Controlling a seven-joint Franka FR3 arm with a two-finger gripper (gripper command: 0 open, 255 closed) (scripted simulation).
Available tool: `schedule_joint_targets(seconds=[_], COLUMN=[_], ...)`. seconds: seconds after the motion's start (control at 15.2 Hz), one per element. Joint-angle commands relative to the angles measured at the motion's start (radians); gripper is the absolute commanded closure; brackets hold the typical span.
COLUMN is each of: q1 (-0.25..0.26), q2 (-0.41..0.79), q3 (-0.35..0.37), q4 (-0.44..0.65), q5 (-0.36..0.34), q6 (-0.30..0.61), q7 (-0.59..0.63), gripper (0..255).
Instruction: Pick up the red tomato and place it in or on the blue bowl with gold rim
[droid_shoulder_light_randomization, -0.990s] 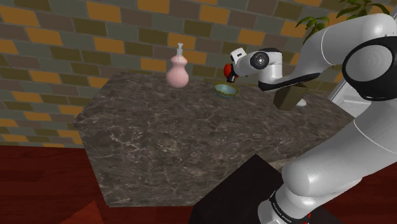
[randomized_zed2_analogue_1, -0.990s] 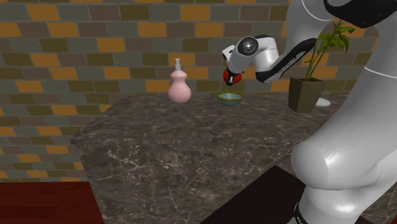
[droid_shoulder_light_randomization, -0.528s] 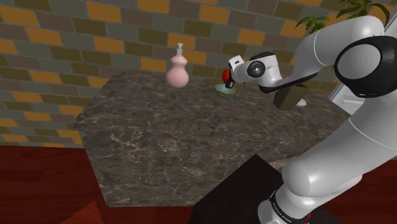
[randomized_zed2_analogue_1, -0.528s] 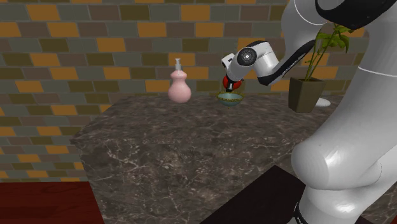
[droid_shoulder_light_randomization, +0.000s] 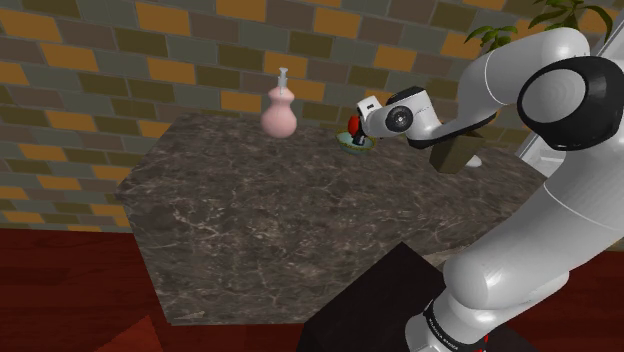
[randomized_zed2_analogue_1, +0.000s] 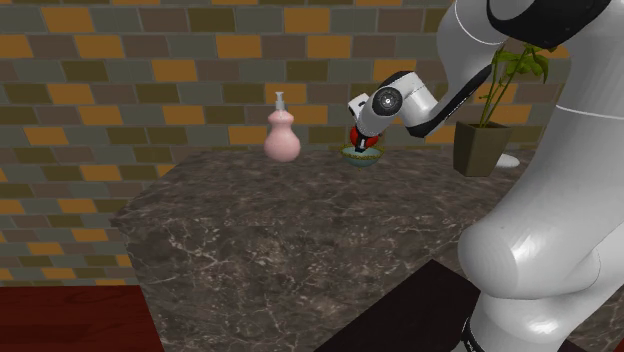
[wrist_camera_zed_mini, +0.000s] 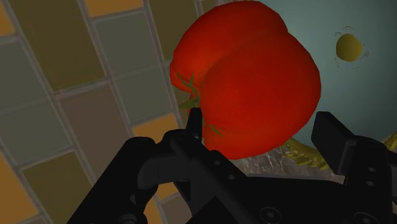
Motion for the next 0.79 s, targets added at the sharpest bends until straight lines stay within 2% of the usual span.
schedule_joint_targets(seconds=[0.0, 0.2, 0.26, 0.59, 0.73], q1=[0.0, 0.0, 0.0, 0.0, 0.0], q2=[0.0, 0.0, 0.0, 0.0, -0.084], q3=[0.0, 0.0, 0.0, 0.0, 0.005], q4=[0.0, 0.0, 0.0, 0.0, -0.073], q5=[-0.002, -0.002, -0.001, -0.002, 0.06], q6=[-0.001, -0.001, -0.001, -0.001, 0.001], q7=[0.002, 0.002, 0.002, 0.002, -0.058], gripper=[255, 255, 0, 0, 0])
